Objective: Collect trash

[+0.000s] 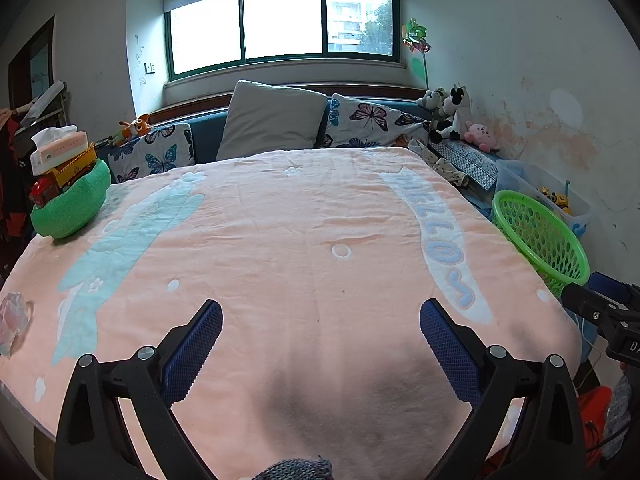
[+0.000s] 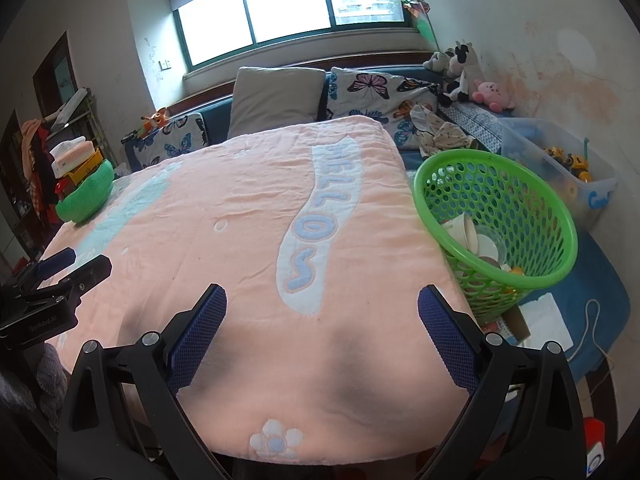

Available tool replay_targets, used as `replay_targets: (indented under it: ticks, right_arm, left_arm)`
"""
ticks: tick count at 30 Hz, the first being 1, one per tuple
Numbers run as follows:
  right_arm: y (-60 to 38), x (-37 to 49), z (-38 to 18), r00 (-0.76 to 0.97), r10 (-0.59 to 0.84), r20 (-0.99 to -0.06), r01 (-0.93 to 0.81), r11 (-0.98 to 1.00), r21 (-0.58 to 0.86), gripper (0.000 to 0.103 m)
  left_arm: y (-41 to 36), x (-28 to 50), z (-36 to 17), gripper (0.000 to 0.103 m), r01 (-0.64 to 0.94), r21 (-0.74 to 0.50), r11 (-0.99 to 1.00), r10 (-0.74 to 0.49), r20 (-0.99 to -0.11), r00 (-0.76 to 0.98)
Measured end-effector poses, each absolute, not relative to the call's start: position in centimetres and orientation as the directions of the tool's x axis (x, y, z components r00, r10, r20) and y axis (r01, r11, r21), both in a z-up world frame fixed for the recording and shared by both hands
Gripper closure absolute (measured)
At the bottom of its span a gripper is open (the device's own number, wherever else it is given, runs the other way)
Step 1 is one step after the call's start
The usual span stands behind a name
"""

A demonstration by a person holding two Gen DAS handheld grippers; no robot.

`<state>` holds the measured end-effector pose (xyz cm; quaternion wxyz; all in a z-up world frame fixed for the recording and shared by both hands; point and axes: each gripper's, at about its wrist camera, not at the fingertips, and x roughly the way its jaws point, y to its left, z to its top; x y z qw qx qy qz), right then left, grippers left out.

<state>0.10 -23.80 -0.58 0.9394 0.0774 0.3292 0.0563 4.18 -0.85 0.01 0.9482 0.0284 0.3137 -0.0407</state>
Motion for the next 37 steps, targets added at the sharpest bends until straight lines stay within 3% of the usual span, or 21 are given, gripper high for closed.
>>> replay_targets:
  ticks: [37]
  right_arm:
    - [-23.42,0.13,-0.95,0.775,0.175,-0.607,-0.074,0.979,0.188,0.007]
  left_arm:
    - [-0.43,4.05,-0.38,0.007,0.085,0.009,0.996,-0.063,-0.6,0.797]
